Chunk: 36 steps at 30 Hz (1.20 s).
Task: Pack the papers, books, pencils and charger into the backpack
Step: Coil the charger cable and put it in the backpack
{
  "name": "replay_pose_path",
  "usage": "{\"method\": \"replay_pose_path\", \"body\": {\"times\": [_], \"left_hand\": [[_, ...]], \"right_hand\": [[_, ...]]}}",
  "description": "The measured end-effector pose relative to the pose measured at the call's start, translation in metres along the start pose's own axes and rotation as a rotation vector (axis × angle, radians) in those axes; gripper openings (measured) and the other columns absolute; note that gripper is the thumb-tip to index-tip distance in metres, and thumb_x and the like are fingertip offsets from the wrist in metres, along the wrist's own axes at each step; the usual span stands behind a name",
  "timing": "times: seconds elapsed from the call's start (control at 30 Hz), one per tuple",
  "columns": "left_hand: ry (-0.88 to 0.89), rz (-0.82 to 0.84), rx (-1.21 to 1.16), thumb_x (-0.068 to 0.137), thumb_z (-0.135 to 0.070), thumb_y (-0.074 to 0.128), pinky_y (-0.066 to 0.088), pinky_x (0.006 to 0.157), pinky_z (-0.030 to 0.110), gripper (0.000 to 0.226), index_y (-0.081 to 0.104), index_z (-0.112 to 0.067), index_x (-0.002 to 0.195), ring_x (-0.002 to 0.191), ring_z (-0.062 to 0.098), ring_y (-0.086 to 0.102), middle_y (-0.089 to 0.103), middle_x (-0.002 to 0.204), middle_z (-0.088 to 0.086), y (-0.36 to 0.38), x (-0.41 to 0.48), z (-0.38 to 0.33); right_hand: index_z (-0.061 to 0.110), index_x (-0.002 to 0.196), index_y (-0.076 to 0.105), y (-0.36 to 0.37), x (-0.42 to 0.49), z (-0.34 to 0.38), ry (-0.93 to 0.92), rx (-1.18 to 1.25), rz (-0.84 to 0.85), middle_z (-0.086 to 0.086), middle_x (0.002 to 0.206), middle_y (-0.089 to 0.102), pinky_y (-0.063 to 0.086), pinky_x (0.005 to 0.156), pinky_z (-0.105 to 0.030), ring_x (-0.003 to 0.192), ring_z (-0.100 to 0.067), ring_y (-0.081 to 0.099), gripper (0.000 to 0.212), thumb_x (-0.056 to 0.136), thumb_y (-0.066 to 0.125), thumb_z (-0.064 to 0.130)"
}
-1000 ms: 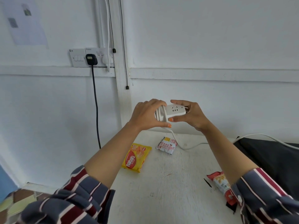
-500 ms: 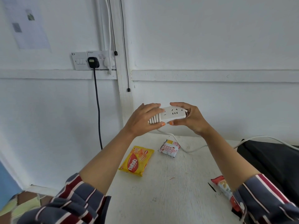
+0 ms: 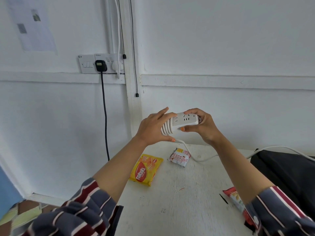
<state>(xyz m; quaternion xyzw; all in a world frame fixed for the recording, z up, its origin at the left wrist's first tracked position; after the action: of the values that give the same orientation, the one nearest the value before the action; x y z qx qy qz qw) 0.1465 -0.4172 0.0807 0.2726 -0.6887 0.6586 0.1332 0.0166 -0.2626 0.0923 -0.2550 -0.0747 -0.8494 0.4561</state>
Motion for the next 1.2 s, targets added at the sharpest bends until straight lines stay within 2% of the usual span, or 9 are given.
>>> {"method": "replay_pose_path", "body": {"times": [0.23,0.3,0.37,0.43,0.6,0.7,0.83,1.03,1.2], "left_hand": [[0.058,-0.114,-0.043,0.062,-0.061,0.066,0.045,0.065,0.026,0.072,0.050,-0.025,0.122,0.089,0.021,0.061,0.062,0.109,-0.001,-0.003,-0.001,0.003],[0.047,-0.180,-0.087,0.061,-0.064,0.063,0.049,0.063,0.028,0.070,0.047,-0.029,0.119,0.087,0.020,0.062,0.063,0.108,-0.002,-0.005,-0.003,0.007],[0.033,-0.234,-0.140,0.061,-0.066,0.060,0.053,0.067,0.030,0.068,0.040,-0.035,0.117,0.089,0.017,0.062,0.063,0.113,-0.004,-0.010,-0.003,0.009],[0.042,-0.269,-0.157,0.060,-0.066,0.060,0.054,0.069,0.031,0.067,0.039,-0.037,0.117,0.091,0.017,0.062,0.063,0.114,-0.005,-0.016,0.000,0.009],[0.092,-0.305,-0.129,0.062,-0.065,0.062,0.055,0.067,0.032,0.070,0.044,-0.033,0.121,0.089,0.018,0.063,0.064,0.112,-0.002,-0.019,0.008,0.001],[0.058,-0.326,-0.131,0.062,-0.066,0.062,0.056,0.069,0.034,0.073,0.045,-0.031,0.123,0.090,0.019,0.063,0.064,0.114,0.000,-0.019,0.009,0.005],[-0.012,-0.380,-0.064,0.062,-0.063,0.067,0.053,0.070,0.033,0.074,0.052,-0.025,0.124,0.090,0.024,0.063,0.064,0.113,0.003,-0.025,0.013,0.016],[-0.103,-0.278,0.145,0.061,-0.044,0.082,0.046,0.075,0.039,0.078,0.054,-0.021,0.129,0.092,0.033,0.059,0.062,0.109,0.010,-0.017,0.013,0.031],[-0.134,-0.139,0.166,0.069,-0.045,0.076,0.040,0.085,0.038,0.077,0.043,-0.028,0.137,0.105,0.029,0.053,0.055,0.121,0.006,-0.004,0.008,0.025]], "right_hand": [[0.023,0.107,0.061,-0.001,0.003,-0.001,0.086,0.037,0.076,0.004,0.098,0.061,0.052,0.072,-0.019,0.095,-0.016,0.058,0.056,0.066,0.073,-0.013],[0.038,0.120,0.053,-0.005,0.007,0.002,0.182,0.250,0.142,0.003,0.112,0.060,0.052,0.085,-0.024,0.104,-0.017,0.058,0.055,0.074,0.076,0.018],[0.046,0.131,0.040,-0.007,0.010,-0.004,0.270,0.379,0.089,0.006,0.134,0.051,0.038,0.106,-0.031,0.123,-0.016,0.049,0.053,0.082,0.058,0.053],[0.035,0.140,0.033,-0.004,0.012,-0.018,0.342,0.137,0.023,0.007,0.147,0.036,0.020,0.113,-0.033,0.134,-0.013,0.034,0.047,0.096,0.031,0.050],[0.020,0.138,0.038,0.027,0.019,-0.055,0.403,-0.851,0.288,0.000,0.148,0.034,-0.008,0.114,-0.048,0.143,-0.018,0.015,0.045,0.101,0.021,0.039],[0.021,0.110,0.057,0.034,0.021,-0.051,0.186,-0.895,0.259,0.000,0.110,0.058,0.015,0.110,-0.046,0.117,-0.023,0.047,0.044,0.097,0.024,0.047],[0.007,0.106,0.057,0.030,0.013,-0.050,0.146,-0.538,0.216,-0.012,0.088,0.058,0.043,0.077,-0.028,0.081,-0.018,0.052,0.028,0.099,0.038,0.028],[0.004,0.090,0.058,0.023,0.003,-0.031,-0.115,-0.660,0.136,0.006,0.064,0.043,0.031,0.055,-0.015,0.055,-0.003,0.040,0.012,0.095,0.049,0.008],[-0.001,0.082,0.062,0.017,0.003,-0.023,-0.291,-1.007,0.178,-0.008,0.072,0.060,0.038,0.058,-0.032,0.064,-0.025,0.053,0.015,0.090,0.055,0.009]]}}
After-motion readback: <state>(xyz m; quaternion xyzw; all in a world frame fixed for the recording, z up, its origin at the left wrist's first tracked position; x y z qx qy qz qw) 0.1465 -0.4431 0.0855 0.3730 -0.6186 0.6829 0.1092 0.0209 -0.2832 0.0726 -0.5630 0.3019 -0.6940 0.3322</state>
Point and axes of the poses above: each hand's wrist, its own x-axis towards the middle knuckle, its own y-axis out of the palm, z = x × y, the point moved 1 cm from there along x, towards the middle knuckle
